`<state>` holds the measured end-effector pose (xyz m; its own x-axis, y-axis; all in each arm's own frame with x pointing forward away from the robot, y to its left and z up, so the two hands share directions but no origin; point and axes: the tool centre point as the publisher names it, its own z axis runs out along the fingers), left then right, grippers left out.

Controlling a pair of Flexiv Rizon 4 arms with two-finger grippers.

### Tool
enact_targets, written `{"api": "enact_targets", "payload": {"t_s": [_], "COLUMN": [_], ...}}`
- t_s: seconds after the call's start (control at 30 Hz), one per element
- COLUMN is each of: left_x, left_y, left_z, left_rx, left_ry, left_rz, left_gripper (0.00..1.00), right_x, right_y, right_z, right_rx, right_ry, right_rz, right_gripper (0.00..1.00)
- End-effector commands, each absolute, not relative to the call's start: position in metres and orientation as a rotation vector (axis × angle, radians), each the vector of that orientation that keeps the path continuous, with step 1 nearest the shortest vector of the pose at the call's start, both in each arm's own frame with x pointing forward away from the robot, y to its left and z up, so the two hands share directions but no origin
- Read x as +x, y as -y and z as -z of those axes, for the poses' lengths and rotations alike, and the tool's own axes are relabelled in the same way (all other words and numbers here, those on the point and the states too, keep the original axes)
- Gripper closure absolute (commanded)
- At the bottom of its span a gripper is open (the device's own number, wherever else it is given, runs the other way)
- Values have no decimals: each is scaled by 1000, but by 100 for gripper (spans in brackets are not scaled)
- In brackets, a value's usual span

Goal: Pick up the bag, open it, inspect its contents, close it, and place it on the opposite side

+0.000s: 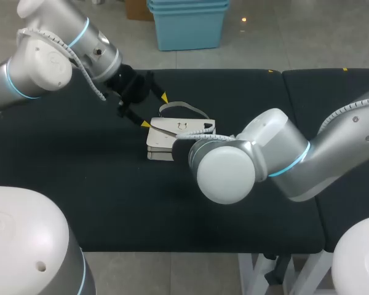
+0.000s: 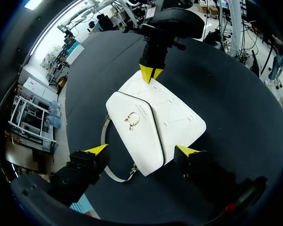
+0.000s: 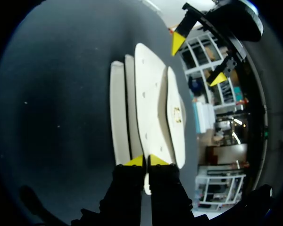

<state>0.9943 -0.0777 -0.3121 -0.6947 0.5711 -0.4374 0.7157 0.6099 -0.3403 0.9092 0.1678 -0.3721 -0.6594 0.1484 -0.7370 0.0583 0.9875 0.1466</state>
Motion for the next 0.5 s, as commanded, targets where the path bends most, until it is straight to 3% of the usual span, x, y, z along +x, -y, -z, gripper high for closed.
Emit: {"api": "enact_targets", "payload": {"t_s": [0.03,0.17,0.23,0.33,0.5], "left_x": [986,980,978,975,975], "left_y": [78,82,84,86,88], "left_z": [315,317,320,325,335], "left_rx": [1046,1070,1074,1079,1076], "left_ry": [-2508,-2474,-2465,-2448,-2412], "left_rz": [743,745,741,737,734], "left_gripper": [10,16,31,37,39], "right_x": [908,908,908,908,908], "right_y": [-169,-169,-169,-169,-169], "right_z": [378,378,378,378,378], "right_rx": [146,146,146,146,146], "right_ry": [-2189,-2189,-2189,-2189,-2189], "right_rz": [-134,-134,-134,-134,-134], "right_gripper": [100,100,100,100,100]}}
